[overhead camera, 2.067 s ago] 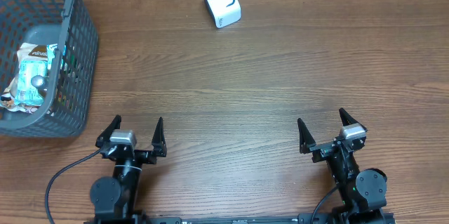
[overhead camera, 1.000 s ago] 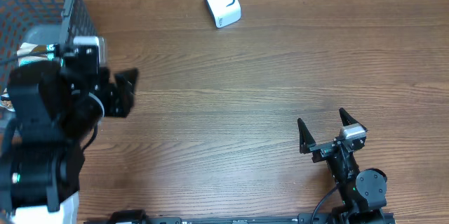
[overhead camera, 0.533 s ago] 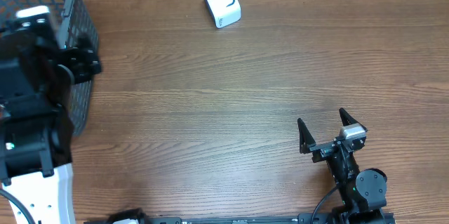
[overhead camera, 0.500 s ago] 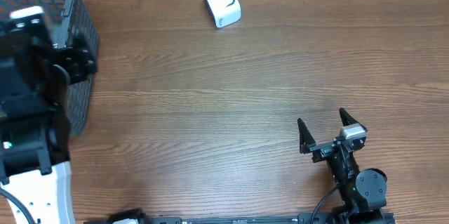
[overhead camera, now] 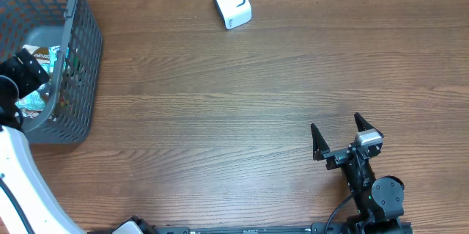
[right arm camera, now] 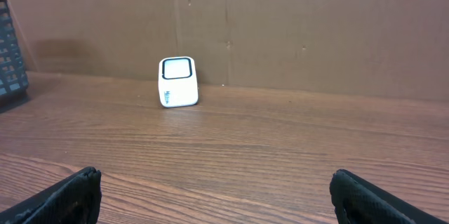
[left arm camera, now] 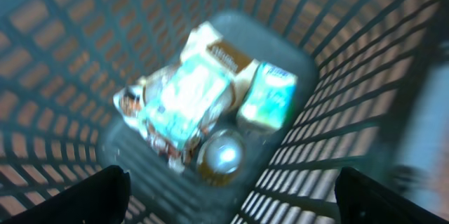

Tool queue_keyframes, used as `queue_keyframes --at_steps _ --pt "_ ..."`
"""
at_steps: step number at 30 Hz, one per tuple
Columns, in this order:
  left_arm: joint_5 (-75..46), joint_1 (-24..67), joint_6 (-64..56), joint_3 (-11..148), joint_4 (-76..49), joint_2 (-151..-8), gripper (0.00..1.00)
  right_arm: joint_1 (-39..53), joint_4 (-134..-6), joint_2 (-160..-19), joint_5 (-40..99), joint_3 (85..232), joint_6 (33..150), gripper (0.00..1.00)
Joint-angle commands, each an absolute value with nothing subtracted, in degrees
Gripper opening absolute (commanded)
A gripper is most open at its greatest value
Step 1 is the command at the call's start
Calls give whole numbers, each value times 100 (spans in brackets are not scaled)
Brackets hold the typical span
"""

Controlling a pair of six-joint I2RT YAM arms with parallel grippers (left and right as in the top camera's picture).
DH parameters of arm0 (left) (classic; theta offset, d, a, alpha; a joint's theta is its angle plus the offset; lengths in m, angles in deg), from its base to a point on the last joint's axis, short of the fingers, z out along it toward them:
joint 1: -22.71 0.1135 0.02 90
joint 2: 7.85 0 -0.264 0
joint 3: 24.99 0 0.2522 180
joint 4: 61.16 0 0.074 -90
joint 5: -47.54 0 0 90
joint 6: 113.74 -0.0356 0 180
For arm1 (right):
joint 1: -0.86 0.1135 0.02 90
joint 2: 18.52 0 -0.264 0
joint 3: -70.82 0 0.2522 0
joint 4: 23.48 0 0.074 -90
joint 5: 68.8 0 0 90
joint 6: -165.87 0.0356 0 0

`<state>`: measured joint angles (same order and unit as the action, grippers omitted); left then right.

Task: Scan the item barcode
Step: 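Move the left gripper over the grey basket and lower into it, then grasp the yellow Vim soap bottle in the basket with the left gripper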

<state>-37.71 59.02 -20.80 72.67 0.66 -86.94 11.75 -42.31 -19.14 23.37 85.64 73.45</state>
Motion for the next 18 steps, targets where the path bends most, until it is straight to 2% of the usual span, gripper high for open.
queue_keyframes --at_steps 1,8,18 --pt "-3447 6077 -2238 7404 203 -9048 93 1160 -4193 -1868 2346 8505 7321 100" --pt "-3452 6099 -2699 7404 334 -9675 94 1160 -4193 -1868 2344 8505 7321 100" --pt "-3439 6097 -3147 7404 359 -10512 86 1160 -4193 -1868 2344 8505 7321 100"
